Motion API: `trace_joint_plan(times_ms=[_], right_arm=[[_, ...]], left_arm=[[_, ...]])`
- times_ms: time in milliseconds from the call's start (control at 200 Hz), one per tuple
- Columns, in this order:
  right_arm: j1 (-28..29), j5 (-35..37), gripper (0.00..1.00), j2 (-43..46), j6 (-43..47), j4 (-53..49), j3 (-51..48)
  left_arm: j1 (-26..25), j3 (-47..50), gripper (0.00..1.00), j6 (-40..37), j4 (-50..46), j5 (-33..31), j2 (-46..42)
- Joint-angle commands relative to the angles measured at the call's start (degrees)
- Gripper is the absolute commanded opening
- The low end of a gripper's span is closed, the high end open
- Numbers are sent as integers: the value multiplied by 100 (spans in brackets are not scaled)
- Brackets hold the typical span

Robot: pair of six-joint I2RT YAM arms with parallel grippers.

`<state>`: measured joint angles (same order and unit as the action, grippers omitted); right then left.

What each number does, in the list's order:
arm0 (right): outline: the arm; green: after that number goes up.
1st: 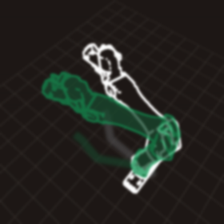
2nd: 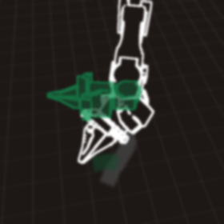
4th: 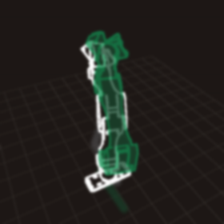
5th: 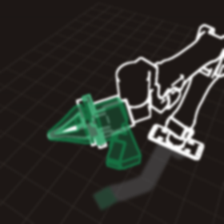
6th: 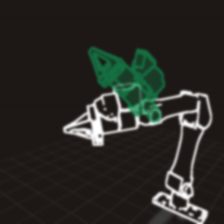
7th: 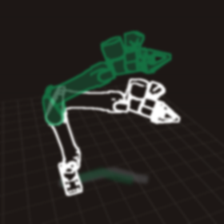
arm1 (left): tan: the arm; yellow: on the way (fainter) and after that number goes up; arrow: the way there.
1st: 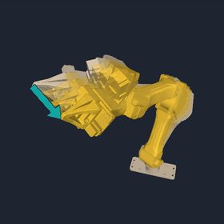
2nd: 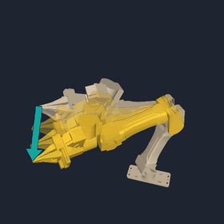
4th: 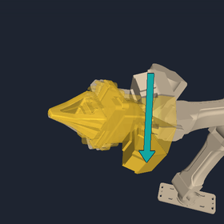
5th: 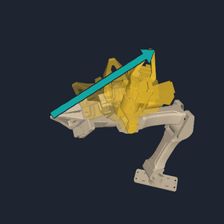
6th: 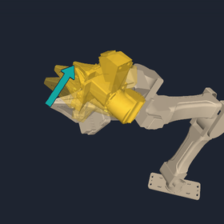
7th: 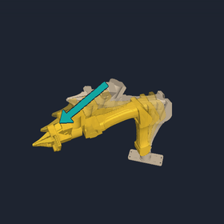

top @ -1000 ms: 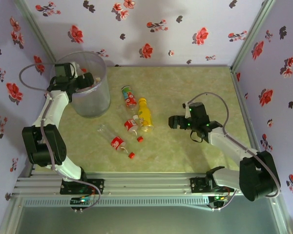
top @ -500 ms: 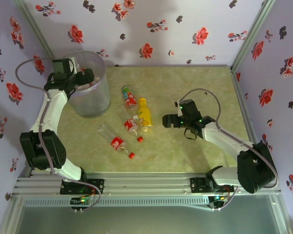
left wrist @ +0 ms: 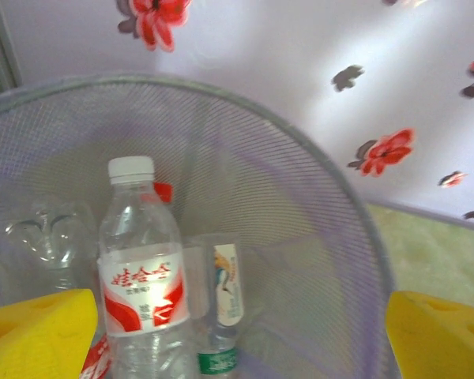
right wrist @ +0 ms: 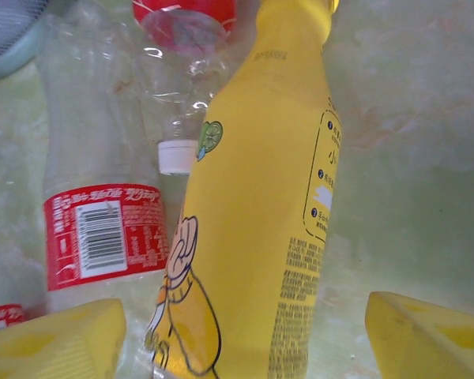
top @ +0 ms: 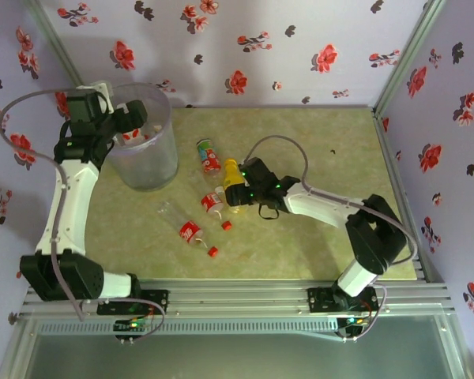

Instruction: Put the plastic bottles in the bin

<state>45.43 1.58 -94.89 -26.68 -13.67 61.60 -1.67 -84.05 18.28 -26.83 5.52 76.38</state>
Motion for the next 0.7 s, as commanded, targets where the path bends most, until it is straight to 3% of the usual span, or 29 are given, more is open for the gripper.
trace_joint_plan(times_ms=[0, 280, 695], right_arm=[[66, 267, 80, -305, -240, -183, 279], [88, 361, 84, -860, -345, -18, 391], [85, 298, 77, -1315, -461, 154, 379]], left_arm=[[-210, 241, 94, 382, -3, 353, -385], [-1039, 1321, 94, 1089, 697, 411, -1075], [-1860, 2134, 96, 1751, 1370, 196, -1147]])
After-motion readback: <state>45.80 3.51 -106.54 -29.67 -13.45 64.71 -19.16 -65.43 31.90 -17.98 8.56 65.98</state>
